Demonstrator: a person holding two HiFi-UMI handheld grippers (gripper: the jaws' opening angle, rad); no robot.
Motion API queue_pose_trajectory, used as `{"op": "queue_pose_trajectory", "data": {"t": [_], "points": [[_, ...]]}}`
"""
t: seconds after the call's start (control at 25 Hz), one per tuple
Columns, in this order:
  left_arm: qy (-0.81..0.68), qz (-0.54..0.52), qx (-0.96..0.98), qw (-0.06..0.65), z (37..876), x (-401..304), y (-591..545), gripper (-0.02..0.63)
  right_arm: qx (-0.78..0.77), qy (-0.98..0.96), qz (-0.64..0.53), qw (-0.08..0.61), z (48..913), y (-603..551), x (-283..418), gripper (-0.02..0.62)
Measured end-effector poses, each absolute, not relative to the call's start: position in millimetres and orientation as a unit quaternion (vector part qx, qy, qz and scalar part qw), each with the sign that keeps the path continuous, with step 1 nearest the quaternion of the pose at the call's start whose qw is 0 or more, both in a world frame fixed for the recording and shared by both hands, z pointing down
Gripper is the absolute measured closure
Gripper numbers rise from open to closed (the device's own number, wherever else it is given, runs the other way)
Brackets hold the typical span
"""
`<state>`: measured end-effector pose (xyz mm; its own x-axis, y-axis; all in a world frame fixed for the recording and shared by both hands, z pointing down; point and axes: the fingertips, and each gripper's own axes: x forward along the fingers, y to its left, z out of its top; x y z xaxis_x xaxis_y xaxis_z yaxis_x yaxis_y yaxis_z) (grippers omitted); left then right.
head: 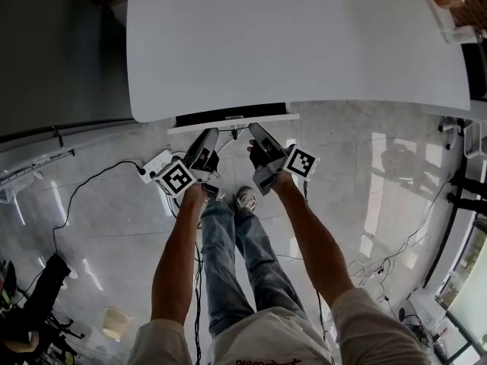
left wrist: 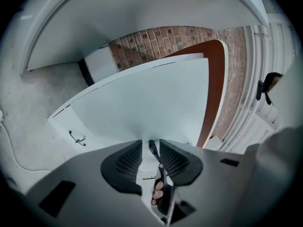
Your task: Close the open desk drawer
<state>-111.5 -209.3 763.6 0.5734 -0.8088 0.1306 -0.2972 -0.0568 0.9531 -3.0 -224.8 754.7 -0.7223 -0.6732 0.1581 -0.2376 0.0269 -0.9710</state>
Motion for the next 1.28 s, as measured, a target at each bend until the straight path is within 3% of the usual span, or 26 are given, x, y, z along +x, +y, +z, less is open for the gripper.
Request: {"op": "queue_pose_trajectory", "data": {"t": [0.28, 0.92, 1.28], "points": [[-0.382, -0.238, 0.694, 0.562, 760, -106, -211, 0.543, -0.339, 0.683, -0.621, 0.182, 756, -224, -1, 0.538], [-0.391, -0.222, 0.688, 0.57, 762, -109, -239, 0.543, -0.354, 0.692, -0.615, 0.132, 764, -254, -2, 0.538], [-0.389, -0.215, 0.696, 0.565, 761, -117, -283, 0.543, -0.35, 0.695, -0.611, 0.146, 759, -297, -13, 0.538]]}}
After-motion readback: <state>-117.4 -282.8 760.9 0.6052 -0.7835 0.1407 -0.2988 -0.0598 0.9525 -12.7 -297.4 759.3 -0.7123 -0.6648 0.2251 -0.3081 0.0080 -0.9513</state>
